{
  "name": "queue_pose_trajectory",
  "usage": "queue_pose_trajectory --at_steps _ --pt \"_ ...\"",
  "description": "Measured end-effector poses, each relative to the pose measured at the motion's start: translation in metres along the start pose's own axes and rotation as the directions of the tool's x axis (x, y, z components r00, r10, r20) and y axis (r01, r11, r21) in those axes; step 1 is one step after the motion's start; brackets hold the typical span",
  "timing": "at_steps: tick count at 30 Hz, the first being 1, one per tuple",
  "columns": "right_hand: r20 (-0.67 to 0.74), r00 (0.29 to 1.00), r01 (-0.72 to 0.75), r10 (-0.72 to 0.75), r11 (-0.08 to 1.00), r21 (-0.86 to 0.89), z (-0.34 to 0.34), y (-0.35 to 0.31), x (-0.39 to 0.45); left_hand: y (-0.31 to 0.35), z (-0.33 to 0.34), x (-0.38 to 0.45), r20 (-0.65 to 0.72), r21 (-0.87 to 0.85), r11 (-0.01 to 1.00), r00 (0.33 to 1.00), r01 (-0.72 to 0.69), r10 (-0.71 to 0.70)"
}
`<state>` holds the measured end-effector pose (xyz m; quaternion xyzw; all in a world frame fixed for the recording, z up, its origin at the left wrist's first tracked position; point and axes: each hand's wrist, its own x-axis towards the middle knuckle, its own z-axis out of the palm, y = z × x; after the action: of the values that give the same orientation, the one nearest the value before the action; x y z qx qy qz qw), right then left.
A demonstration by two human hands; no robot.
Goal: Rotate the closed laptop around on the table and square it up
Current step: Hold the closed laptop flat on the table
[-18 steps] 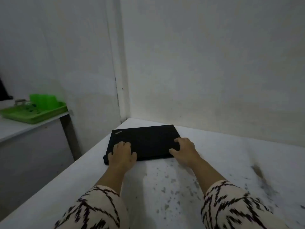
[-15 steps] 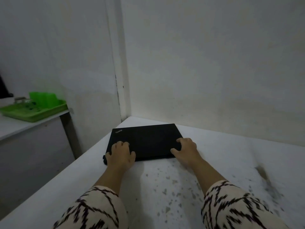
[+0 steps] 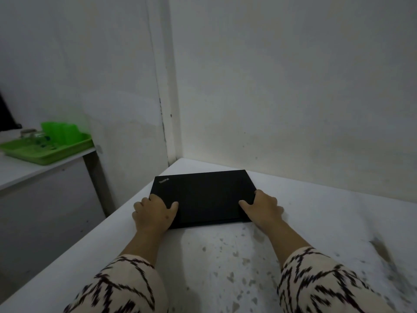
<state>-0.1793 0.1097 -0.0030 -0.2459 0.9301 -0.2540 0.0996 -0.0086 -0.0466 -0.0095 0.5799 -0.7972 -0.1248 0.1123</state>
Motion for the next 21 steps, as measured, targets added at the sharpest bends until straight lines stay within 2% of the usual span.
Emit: queue_pose_trajectory --at_steps 6,10,21 --pt "-0.025 0.999 -0.041 0.041 0.999 -0.021 0.001 -0.002 0.01 0.0 0.002 0.01 -0.011 0.003 0.997 0.997 0.081 -0.081" --pt "-0.033 0.997 -0.067 0.066 0.997 -0.035 0.003 -0.003 0.015 0.0 0.005 0.013 -0.022 -0.023 0.996 0.996 0.084 -0.084" --pt "-0.054 0.988 -0.144 0.147 0.988 0.046 0.006 -0.005 0.026 0.004 0.003 0.017 0.008 -0.148 0.971 0.982 0.189 -0.19"
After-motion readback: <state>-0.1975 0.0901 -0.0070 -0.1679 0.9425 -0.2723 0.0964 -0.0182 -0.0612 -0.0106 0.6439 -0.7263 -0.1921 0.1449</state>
